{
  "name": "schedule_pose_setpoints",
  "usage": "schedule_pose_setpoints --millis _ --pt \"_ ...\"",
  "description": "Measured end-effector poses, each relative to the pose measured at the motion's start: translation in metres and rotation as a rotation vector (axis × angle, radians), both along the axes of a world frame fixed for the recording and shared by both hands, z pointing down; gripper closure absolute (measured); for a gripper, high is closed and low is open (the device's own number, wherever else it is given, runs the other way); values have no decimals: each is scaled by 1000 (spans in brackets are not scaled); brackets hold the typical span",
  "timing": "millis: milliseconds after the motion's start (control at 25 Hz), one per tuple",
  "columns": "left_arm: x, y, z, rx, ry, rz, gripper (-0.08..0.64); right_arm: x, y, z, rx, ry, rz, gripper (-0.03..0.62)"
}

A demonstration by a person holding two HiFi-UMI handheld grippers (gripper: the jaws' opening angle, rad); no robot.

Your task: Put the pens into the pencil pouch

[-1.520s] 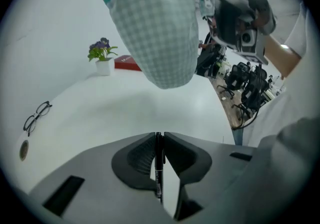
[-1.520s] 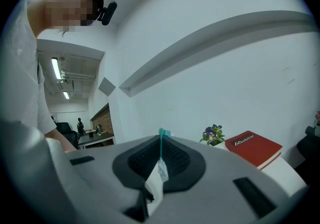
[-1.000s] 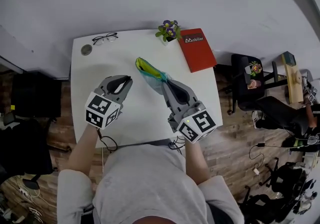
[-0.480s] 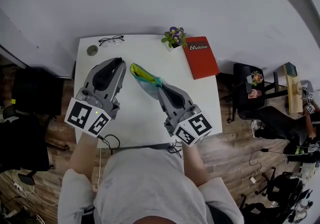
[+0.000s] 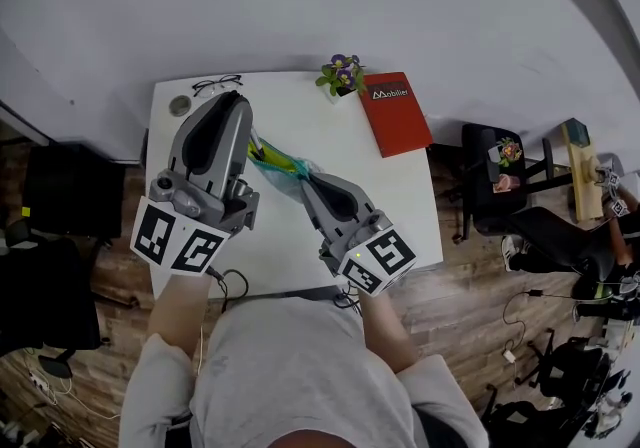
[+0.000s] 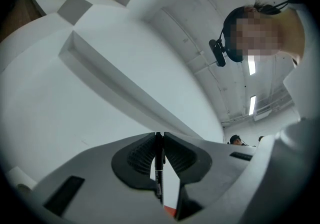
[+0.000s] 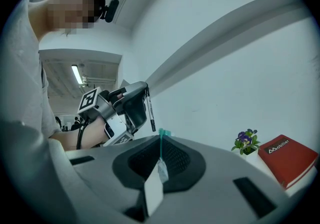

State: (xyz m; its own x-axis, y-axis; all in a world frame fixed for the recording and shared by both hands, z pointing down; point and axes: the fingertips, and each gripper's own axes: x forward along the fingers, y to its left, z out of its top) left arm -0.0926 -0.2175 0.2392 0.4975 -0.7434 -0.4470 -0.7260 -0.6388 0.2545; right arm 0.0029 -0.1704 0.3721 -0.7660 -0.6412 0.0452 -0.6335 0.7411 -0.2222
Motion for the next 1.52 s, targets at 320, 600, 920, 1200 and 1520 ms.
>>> schedule_pose_setpoints --millis 320,600,920,1200,1520 --pt "13 4 23 -63 53 35 489 -4 9 -10 22 -15 -10 557" --pt "23 9 32 -80 11 53 489 -4 12 -18 38 -35 -11 557" --pt "33 14 36 -97 -49 114 475 -4 13 -24 47 -57 -7 557" --pt "18 14 36 -107 -156 22 503 -1 8 -27 64 -34 29 557" --pt "-6 18 46 -141 -254 -81 518 4 -8 -30 103 72 120 557"
